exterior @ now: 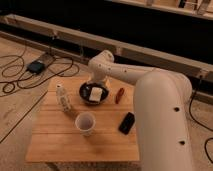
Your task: Knock the bottle over
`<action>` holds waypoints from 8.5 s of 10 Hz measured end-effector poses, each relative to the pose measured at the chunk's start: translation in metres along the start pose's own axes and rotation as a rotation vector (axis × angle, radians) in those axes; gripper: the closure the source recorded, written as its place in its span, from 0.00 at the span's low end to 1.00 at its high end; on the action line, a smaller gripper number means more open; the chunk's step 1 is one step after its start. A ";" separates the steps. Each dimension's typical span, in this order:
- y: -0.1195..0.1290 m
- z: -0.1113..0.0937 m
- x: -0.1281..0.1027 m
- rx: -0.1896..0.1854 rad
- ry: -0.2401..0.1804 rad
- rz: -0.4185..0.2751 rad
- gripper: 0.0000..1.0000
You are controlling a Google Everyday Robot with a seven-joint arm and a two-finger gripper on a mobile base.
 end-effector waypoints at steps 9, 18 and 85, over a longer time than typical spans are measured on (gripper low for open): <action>0.000 0.000 0.000 0.000 0.000 0.000 0.20; 0.000 0.000 0.000 0.000 0.000 0.000 0.20; -0.161 -0.073 -0.056 0.146 0.009 -0.545 0.20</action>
